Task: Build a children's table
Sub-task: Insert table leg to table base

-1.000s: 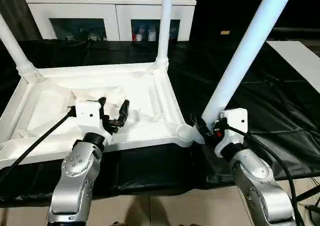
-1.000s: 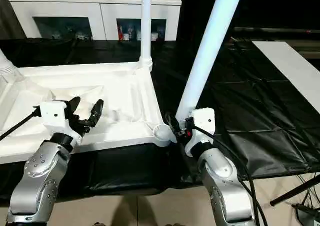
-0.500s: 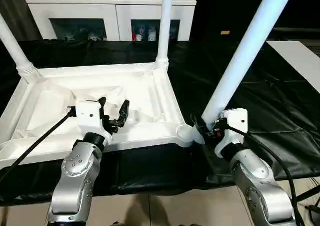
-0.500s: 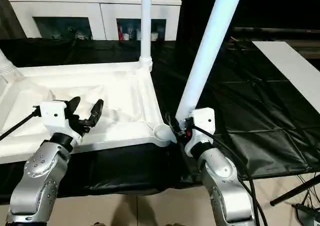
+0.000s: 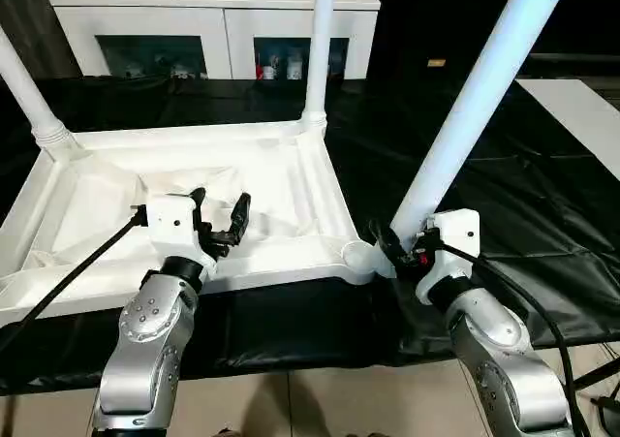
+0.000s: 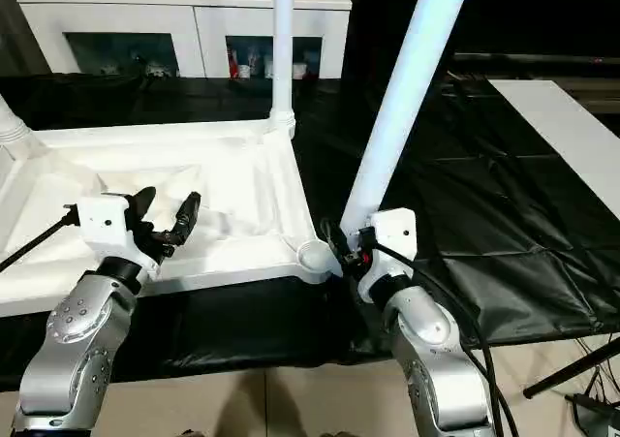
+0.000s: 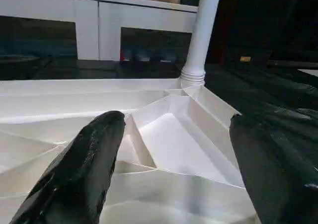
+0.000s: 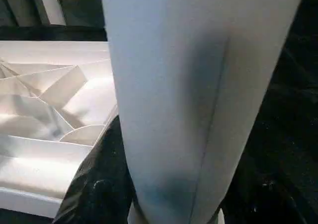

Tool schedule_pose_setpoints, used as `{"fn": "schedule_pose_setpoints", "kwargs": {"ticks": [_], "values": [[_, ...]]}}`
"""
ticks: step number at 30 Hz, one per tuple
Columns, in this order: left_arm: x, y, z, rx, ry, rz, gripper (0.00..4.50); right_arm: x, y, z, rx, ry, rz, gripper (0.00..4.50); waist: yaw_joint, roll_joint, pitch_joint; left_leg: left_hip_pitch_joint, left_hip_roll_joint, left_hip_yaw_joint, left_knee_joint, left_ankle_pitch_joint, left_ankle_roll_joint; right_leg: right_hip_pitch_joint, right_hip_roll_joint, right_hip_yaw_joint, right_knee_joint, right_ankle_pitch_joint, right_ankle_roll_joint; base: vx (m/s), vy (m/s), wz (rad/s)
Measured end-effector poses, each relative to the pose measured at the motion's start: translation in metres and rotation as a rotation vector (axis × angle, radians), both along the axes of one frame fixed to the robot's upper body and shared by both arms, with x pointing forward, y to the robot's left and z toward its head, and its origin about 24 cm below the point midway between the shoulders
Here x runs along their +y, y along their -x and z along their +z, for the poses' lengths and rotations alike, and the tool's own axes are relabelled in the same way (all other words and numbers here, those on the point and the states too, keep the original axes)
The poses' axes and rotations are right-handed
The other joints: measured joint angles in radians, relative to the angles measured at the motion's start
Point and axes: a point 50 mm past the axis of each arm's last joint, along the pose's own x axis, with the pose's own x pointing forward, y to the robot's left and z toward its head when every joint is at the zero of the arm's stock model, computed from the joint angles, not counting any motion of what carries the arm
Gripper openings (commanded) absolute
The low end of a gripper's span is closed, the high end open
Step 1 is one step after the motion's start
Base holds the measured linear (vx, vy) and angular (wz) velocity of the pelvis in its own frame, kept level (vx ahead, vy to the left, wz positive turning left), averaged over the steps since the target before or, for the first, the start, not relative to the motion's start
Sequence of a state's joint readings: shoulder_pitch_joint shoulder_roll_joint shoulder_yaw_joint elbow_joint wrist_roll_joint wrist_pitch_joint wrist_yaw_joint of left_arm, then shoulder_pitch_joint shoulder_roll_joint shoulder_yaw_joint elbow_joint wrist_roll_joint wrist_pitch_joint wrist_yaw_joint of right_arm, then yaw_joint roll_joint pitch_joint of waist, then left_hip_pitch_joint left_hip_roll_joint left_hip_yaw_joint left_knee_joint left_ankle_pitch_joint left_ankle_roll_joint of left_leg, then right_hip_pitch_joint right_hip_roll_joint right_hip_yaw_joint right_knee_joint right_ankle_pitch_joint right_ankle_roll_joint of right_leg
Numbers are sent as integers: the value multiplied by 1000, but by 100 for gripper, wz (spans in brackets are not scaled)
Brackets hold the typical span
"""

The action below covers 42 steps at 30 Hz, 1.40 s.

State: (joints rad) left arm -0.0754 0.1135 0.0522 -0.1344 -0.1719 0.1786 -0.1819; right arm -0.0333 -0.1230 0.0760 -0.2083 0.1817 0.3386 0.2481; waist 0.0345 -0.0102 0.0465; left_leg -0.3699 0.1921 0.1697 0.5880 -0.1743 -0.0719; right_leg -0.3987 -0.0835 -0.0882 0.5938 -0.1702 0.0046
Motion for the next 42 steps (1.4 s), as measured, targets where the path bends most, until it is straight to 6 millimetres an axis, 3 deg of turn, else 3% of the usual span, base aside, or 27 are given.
{"fn": "schedule_pose_setpoints", "kwargs": {"ticks": [42], "values": [[0, 0, 0, 0, 0, 0, 381, 0, 0, 0, 0, 0, 0, 186, 0, 0, 0, 0, 0, 0, 0, 0, 0, 0, 0, 0, 0, 0, 0, 0, 0, 0]]}}
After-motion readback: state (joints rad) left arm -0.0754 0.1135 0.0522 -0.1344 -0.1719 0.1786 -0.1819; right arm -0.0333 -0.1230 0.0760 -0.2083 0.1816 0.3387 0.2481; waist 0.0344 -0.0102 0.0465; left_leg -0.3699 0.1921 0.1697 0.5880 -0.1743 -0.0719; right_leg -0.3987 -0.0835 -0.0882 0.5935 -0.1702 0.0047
